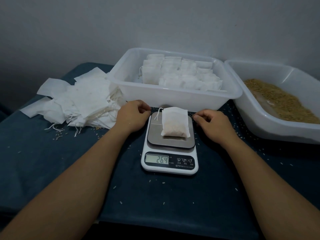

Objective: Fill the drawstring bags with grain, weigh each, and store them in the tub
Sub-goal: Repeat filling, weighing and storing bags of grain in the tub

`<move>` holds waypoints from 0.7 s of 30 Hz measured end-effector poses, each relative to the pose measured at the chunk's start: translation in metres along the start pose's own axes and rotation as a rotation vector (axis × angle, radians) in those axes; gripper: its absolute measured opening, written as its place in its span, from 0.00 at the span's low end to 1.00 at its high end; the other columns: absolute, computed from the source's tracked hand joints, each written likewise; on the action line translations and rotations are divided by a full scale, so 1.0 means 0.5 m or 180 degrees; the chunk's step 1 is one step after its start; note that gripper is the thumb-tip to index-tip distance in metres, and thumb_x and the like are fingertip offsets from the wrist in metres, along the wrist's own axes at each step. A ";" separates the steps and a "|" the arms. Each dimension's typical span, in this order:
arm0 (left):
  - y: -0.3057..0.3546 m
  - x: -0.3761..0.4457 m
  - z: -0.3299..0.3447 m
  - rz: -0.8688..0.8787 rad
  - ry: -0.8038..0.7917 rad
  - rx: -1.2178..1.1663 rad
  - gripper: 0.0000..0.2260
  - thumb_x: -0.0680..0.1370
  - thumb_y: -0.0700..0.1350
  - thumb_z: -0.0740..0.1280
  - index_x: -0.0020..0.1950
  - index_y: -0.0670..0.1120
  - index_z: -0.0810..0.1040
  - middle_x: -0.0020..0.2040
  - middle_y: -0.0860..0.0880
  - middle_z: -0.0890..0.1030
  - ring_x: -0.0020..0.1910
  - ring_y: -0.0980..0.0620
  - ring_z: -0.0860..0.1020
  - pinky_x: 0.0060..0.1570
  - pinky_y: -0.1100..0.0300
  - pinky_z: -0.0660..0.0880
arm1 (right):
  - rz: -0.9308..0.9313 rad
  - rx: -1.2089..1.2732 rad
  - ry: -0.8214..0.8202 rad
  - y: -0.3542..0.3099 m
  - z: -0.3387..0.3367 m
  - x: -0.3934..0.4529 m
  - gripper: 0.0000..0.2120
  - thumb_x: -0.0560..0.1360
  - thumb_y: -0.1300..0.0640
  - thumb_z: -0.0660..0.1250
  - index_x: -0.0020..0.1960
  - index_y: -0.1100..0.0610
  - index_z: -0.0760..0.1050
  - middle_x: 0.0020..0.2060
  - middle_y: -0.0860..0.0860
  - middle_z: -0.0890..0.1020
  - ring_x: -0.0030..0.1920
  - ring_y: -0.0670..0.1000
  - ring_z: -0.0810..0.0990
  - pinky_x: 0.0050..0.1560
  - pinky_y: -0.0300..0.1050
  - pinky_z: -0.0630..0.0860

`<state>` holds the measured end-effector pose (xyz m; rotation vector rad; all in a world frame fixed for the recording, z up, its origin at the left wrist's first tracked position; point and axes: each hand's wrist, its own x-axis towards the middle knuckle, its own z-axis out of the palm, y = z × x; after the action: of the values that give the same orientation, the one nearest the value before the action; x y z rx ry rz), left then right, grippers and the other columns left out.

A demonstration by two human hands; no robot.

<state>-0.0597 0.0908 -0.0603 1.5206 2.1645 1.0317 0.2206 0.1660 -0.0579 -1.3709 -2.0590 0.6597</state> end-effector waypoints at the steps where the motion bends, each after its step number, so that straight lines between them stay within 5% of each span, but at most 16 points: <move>1: 0.000 0.000 0.000 0.0010 -0.0001 0.0004 0.04 0.78 0.48 0.72 0.48 0.58 0.81 0.39 0.61 0.80 0.45 0.56 0.80 0.49 0.61 0.72 | -0.0005 0.0001 0.0003 0.000 0.000 0.000 0.05 0.80 0.48 0.71 0.50 0.45 0.85 0.41 0.42 0.86 0.46 0.47 0.83 0.55 0.49 0.80; 10: 0.003 -0.002 0.001 0.0011 -0.0014 0.0002 0.03 0.79 0.47 0.72 0.49 0.56 0.82 0.41 0.59 0.81 0.45 0.57 0.78 0.45 0.61 0.71 | -0.0053 0.0234 0.0187 -0.001 0.001 0.000 0.06 0.81 0.46 0.70 0.49 0.44 0.84 0.43 0.39 0.86 0.45 0.39 0.82 0.48 0.39 0.75; 14: 0.003 -0.001 0.001 0.0024 -0.0010 0.0002 0.04 0.79 0.47 0.71 0.50 0.55 0.83 0.40 0.60 0.81 0.41 0.61 0.76 0.39 0.70 0.67 | -0.0088 0.0657 0.0260 -0.015 0.008 -0.002 0.10 0.81 0.45 0.68 0.49 0.48 0.86 0.43 0.42 0.87 0.47 0.44 0.84 0.50 0.42 0.78; 21: 0.001 0.000 0.004 -0.0002 -0.0008 -0.0042 0.04 0.78 0.47 0.72 0.49 0.56 0.81 0.41 0.59 0.82 0.43 0.58 0.78 0.43 0.63 0.71 | -0.0106 0.0825 0.0316 -0.043 0.035 -0.002 0.12 0.81 0.45 0.69 0.44 0.48 0.85 0.40 0.41 0.87 0.42 0.43 0.84 0.44 0.39 0.76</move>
<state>-0.0581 0.0914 -0.0616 1.5147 2.1522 1.0413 0.1950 0.1560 -0.0560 -1.1942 -1.8418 0.7966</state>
